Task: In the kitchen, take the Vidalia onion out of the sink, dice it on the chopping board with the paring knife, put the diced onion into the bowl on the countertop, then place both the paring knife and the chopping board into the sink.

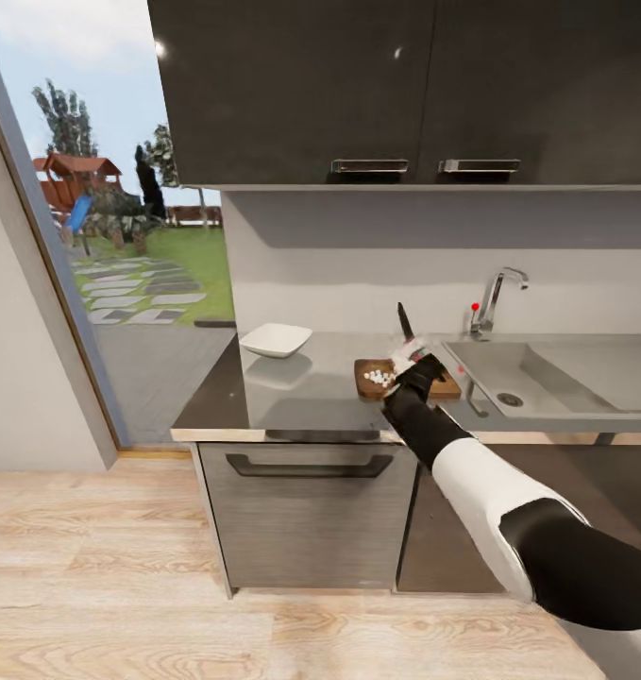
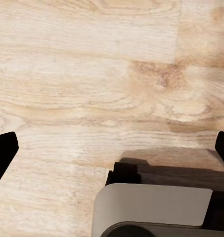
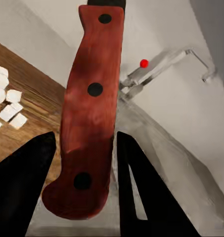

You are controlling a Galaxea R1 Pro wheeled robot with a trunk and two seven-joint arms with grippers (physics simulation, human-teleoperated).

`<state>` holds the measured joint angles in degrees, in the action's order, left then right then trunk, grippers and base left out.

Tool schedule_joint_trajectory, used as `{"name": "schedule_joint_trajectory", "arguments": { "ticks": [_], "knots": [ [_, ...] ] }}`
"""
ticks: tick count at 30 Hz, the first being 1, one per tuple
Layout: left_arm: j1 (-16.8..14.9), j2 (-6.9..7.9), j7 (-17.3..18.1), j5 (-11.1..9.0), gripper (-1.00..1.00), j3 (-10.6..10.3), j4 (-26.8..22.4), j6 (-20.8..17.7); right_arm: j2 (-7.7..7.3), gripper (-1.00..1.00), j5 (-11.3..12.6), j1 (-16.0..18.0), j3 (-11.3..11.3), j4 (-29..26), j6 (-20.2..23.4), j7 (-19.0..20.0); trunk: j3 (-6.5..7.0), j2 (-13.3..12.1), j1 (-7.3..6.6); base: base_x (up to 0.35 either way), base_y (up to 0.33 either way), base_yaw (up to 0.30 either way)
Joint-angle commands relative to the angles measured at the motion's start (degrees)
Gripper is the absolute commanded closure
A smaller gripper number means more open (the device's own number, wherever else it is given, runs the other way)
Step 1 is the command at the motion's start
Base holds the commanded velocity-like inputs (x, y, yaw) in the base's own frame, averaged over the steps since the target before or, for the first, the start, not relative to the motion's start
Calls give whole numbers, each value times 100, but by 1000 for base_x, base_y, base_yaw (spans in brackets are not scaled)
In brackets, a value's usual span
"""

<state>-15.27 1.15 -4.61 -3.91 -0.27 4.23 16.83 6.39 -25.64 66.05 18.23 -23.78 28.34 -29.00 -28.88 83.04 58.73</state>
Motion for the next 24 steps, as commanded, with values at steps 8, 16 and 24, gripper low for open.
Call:
{"name": "schedule_joint_trajectory", "arguments": {
  "ticks": [8, 16, 24],
  "knots": [
    [-11, -7, 3, -40, -100, -8, 25, 31, -1179, 100, 277, 5, -1878, -945, 33, 4193, -6, 3, 0, 0, 0, 0],
    [-11, -23, -4, -40, -100, -8, 25, 34, -1584, 100, 280, 5, -2278, -1266, 64, 5132, -6, 3, 0, 0, 0, 0],
    [-11, -55, -39, -40, -100, -6, 25, 39, -1701, 100, 264, 5, -2277, -1326, 78, 5197, -6, 3, 0, 0, -4, 0]
  ]
}}
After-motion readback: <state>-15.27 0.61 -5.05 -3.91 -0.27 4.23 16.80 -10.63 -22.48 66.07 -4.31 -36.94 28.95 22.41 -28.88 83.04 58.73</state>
